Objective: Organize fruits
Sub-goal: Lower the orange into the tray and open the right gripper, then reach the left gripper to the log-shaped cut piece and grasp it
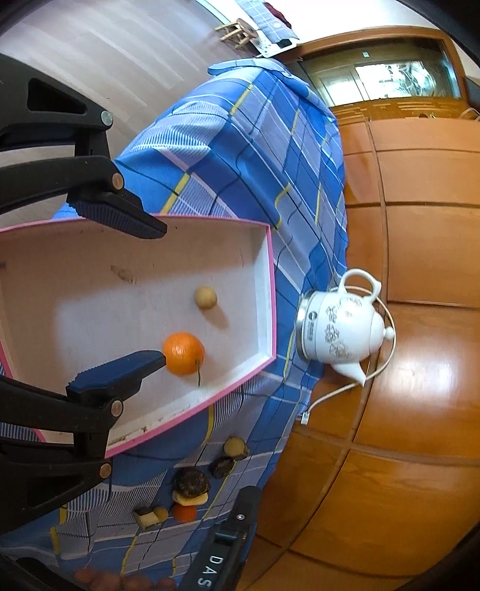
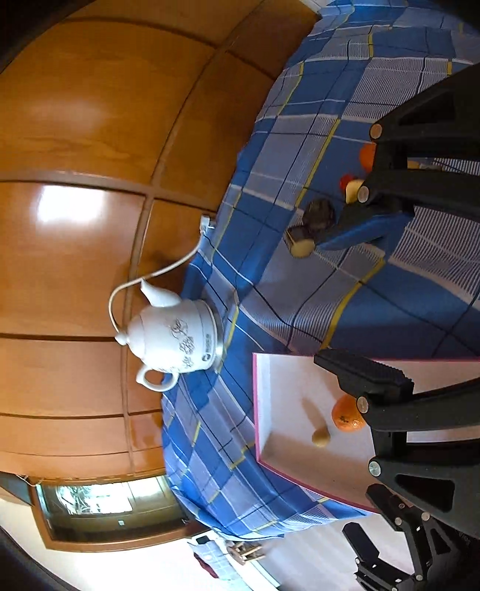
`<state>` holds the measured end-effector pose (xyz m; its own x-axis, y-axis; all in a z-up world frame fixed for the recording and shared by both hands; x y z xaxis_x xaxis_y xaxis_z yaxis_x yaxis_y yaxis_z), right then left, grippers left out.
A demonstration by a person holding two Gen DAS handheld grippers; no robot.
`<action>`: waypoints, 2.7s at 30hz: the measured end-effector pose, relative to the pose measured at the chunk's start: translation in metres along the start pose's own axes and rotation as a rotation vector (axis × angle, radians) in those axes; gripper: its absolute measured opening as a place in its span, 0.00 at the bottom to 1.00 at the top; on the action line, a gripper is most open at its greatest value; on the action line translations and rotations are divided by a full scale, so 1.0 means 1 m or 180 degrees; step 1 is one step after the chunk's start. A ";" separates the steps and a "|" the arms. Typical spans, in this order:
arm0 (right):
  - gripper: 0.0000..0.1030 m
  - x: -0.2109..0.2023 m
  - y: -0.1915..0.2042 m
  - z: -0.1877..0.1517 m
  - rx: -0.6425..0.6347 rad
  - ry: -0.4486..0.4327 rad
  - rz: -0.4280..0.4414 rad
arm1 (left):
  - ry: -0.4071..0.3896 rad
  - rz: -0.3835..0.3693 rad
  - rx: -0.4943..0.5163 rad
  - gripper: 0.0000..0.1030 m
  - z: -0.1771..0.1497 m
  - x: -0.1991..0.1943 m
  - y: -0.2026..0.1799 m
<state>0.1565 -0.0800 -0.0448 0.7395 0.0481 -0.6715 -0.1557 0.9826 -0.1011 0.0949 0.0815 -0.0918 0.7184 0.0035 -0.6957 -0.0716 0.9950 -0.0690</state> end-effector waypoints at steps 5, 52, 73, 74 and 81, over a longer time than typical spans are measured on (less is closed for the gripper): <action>0.55 -0.008 -0.005 0.002 0.0035 -0.0076 -0.0002 | -0.0016 -0.0029 0.0093 0.62 0.002 -0.002 -0.012; 0.55 -0.039 -0.151 -0.023 0.0453 -0.0103 -0.0596 | 0.0151 -0.0516 0.0893 0.66 0.011 0.014 -0.139; 0.55 0.007 -0.251 -0.090 0.0855 0.0754 -0.0332 | 0.0671 -0.0964 0.0783 0.39 0.040 0.084 -0.197; 0.55 0.007 -0.250 -0.090 0.0847 0.0758 -0.0309 | 0.0698 -0.0982 0.0780 0.39 0.044 0.090 -0.201; 0.55 0.010 -0.244 -0.087 0.0854 0.0765 -0.0204 | 0.0843 -0.1040 0.0612 0.39 0.068 0.131 -0.217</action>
<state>0.1446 -0.3352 -0.0905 0.5621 -0.0273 -0.8266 0.0868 0.9959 0.0261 0.2517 -0.1271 -0.1190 0.4785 -0.3141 -0.8200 0.2767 0.9402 -0.1987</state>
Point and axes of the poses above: each gripper's, at about its wrist camera, not at the fingertips, and x roughly the way its jaws point, y to its left, z to its top, the point moved 10 cm from there along x, roughly the way its jaws point
